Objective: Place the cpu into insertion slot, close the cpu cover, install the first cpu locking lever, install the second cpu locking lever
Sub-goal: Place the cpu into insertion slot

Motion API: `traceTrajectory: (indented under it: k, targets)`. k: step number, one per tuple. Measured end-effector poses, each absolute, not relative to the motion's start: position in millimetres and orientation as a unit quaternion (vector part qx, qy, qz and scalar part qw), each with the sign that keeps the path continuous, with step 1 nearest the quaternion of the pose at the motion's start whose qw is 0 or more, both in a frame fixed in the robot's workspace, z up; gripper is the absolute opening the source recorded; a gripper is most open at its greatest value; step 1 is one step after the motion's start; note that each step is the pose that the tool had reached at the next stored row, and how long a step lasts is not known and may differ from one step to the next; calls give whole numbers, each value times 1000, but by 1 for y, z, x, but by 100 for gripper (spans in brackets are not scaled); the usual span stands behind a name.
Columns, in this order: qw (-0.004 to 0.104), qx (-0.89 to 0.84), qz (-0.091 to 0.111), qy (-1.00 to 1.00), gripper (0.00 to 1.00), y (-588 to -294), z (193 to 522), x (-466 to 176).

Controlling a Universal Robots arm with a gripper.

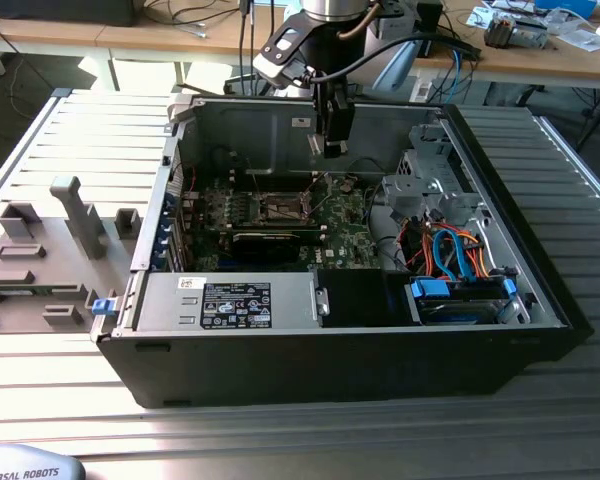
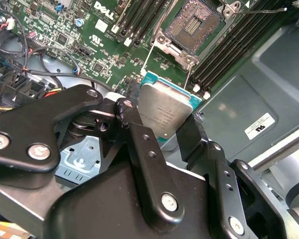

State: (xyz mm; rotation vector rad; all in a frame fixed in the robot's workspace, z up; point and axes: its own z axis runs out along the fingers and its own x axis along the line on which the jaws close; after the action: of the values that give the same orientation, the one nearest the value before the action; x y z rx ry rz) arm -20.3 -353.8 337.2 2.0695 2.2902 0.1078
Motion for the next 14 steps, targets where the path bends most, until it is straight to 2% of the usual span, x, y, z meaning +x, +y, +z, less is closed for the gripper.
traceTrajectory:
  k: [14]
  targets:
    - [27, 673, 35, 738, 54, -354, 336, -20]
